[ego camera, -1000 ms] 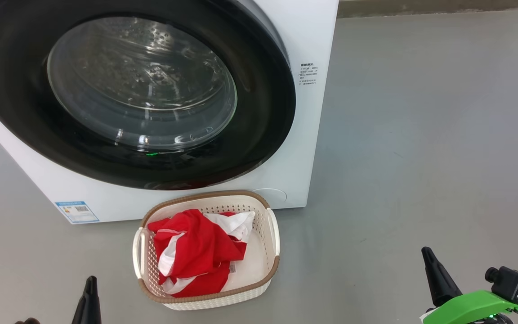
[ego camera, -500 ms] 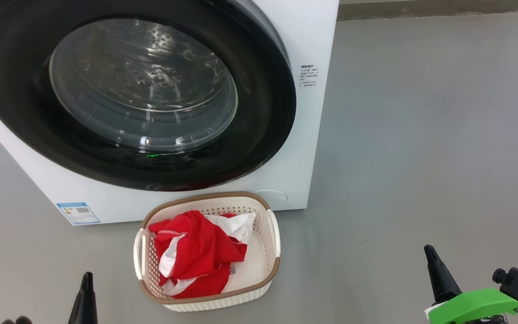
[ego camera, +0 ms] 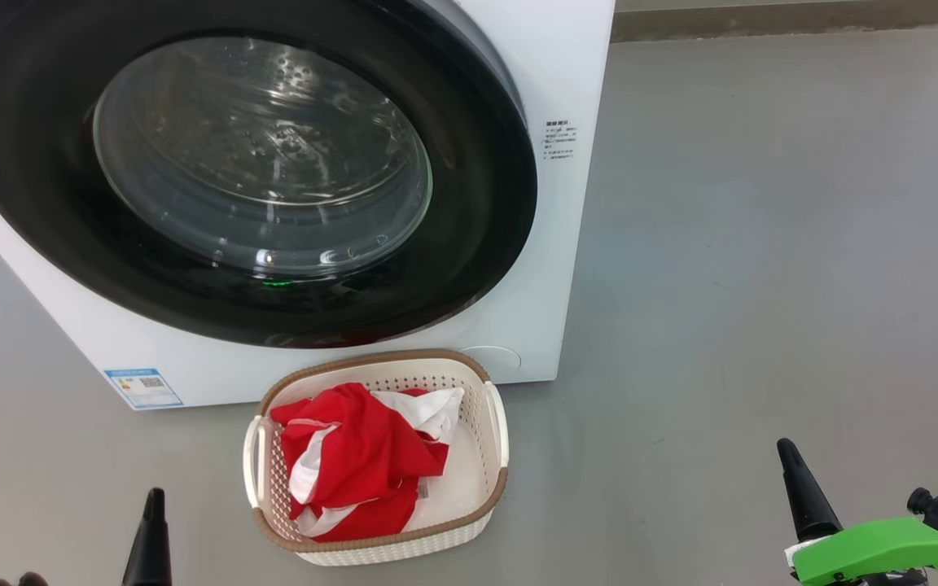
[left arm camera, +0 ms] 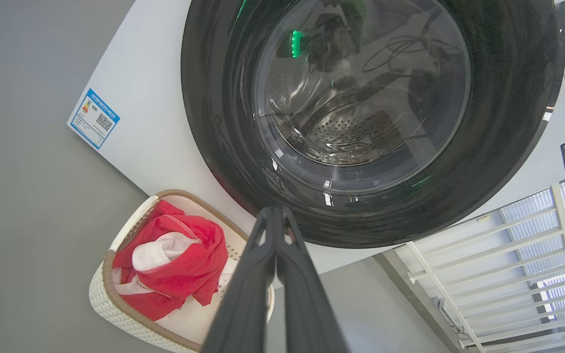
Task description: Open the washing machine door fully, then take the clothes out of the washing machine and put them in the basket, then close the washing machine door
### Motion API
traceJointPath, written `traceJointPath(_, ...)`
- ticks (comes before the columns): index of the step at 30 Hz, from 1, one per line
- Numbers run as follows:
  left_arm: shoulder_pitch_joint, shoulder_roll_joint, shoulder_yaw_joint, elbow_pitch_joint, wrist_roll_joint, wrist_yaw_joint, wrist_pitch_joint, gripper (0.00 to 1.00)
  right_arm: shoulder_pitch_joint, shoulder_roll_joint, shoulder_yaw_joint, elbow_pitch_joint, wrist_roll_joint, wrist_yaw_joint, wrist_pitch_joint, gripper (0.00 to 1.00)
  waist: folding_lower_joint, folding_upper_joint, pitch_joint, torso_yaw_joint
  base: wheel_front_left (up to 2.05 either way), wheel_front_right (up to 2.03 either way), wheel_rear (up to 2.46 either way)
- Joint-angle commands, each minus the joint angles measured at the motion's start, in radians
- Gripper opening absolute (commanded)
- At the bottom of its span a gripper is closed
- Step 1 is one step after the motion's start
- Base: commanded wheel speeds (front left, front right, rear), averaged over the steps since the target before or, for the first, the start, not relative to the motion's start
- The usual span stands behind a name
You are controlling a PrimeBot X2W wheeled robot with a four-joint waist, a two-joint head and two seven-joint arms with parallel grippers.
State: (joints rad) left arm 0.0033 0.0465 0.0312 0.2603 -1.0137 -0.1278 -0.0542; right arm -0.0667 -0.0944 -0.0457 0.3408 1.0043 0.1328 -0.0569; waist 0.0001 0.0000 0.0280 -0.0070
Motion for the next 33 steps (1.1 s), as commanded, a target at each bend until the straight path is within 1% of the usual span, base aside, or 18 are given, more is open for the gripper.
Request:
traceJointPath(1, -0.049, 0.010, 0.026, -0.019, -0.034, -0.002, 0.006, 0.00, -0.032, -0.002, 0.006, -0.031, 0.032, -0.001, 0.007, 0.00, -0.0001, 0.0000, -0.001, 0.000, 0.00, 0.00, 0.00)
traceJointPath(33, -0.085, 0.008, 0.058, -0.017, -0.359, -0.002, 0.098, 0.00, -0.037, 0.025, -0.038, -0.069, 0.362, -0.002, 0.102, 0.00, -0.0001, 0.0000, -0.015, 0.004, 0.00, 0.00, 0.00)
